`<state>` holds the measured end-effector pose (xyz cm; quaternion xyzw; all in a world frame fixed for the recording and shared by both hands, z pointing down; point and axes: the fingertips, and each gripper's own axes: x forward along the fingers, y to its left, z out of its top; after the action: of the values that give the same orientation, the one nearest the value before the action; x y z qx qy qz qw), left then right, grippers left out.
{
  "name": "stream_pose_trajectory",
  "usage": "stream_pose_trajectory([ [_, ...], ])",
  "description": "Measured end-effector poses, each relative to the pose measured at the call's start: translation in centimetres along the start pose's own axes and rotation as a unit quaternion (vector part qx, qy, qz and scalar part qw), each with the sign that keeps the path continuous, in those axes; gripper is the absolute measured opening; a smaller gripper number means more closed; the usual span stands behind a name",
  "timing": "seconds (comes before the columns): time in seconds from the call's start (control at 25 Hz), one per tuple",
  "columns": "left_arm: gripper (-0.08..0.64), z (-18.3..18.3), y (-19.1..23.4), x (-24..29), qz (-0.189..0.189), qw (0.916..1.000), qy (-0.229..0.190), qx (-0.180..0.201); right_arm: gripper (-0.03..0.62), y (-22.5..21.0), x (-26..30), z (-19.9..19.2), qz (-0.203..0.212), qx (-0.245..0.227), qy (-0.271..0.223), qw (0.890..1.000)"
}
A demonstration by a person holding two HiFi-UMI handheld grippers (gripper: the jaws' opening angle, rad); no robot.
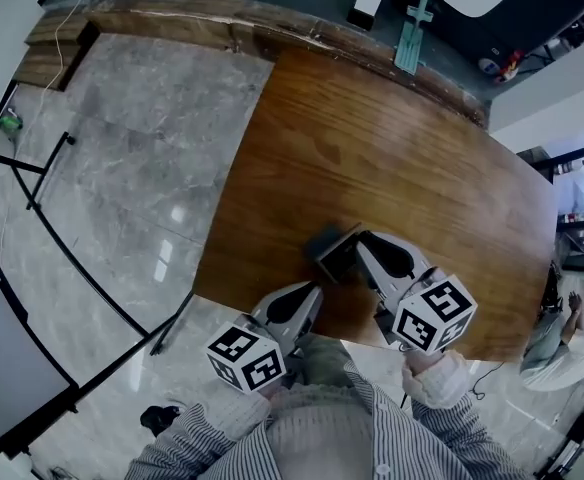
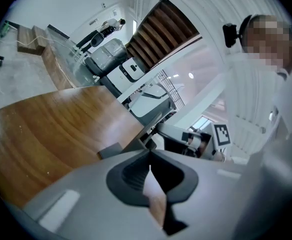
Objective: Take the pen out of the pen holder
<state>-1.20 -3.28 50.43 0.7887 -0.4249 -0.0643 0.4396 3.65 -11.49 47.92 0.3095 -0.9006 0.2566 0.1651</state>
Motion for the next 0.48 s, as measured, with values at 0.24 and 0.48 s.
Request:
stream_pose_trajectory([
  [0.24,0.008,1.4,-1.0,-0.6,0.001,0.9991,0.011,0.040,0.052,1.1,-1.5,2.5,0.000,-0.011,-0.028,1.000],
  [0.48,0.008,2.7,-3.2,-0.9,-0.007,0.9963,0.015,0.084,0.052,2.4,-3.6,4.9,0.004,-0.008,-0.068,0.998],
])
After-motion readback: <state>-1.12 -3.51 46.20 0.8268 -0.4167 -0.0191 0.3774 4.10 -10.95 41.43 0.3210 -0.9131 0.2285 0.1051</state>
